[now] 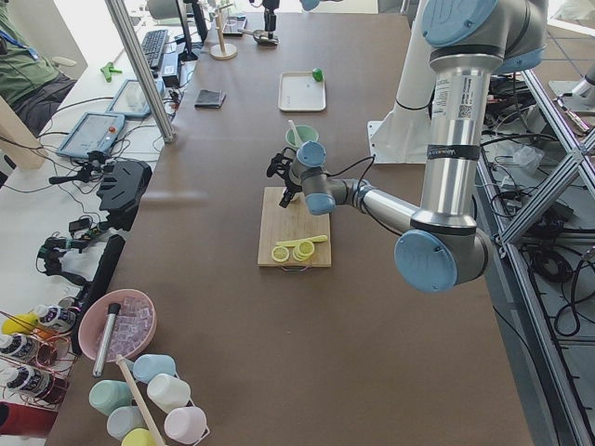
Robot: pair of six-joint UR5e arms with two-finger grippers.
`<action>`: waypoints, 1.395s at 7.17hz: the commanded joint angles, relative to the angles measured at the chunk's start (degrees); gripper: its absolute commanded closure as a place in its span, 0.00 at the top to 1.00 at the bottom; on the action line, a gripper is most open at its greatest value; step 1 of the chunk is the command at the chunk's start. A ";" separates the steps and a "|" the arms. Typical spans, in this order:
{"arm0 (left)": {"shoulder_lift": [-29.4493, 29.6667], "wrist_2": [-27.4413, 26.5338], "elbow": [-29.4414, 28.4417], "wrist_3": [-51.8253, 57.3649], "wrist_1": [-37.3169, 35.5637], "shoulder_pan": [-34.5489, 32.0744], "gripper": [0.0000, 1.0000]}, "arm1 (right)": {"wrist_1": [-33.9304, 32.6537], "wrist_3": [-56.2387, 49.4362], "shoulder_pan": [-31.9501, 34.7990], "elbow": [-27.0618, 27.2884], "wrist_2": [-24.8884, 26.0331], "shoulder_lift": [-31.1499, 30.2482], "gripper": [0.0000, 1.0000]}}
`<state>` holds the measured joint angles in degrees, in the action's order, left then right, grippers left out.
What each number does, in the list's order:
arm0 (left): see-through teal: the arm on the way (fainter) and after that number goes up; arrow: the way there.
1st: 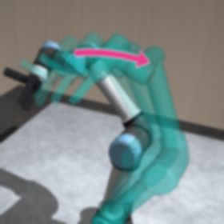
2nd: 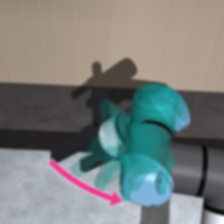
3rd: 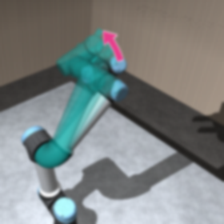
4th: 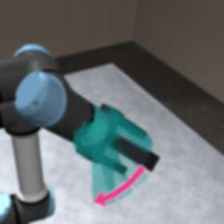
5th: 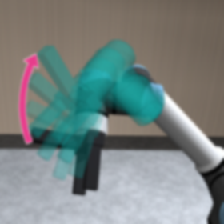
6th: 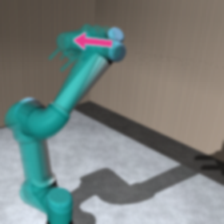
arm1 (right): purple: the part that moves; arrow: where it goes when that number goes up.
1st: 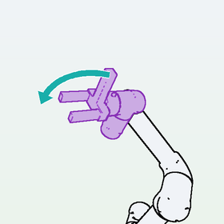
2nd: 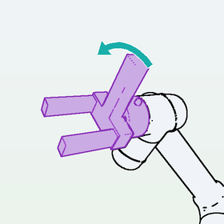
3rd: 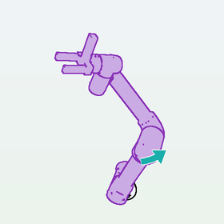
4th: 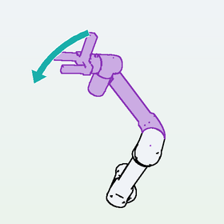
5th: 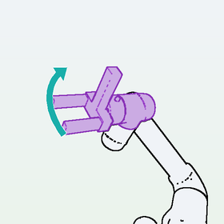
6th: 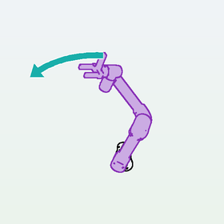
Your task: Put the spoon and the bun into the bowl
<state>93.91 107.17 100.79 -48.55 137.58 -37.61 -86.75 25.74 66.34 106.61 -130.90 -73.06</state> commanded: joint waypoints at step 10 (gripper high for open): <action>13.99 -12.24 1.17 -15.39 -1.35 7.87 0.00 | 0.09 -29.49 19.51 -8.53 -9.72 -11.89 1.00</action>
<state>103.74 95.30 102.40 -58.85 136.52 -32.31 -86.81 0.76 82.68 98.50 -139.75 -80.79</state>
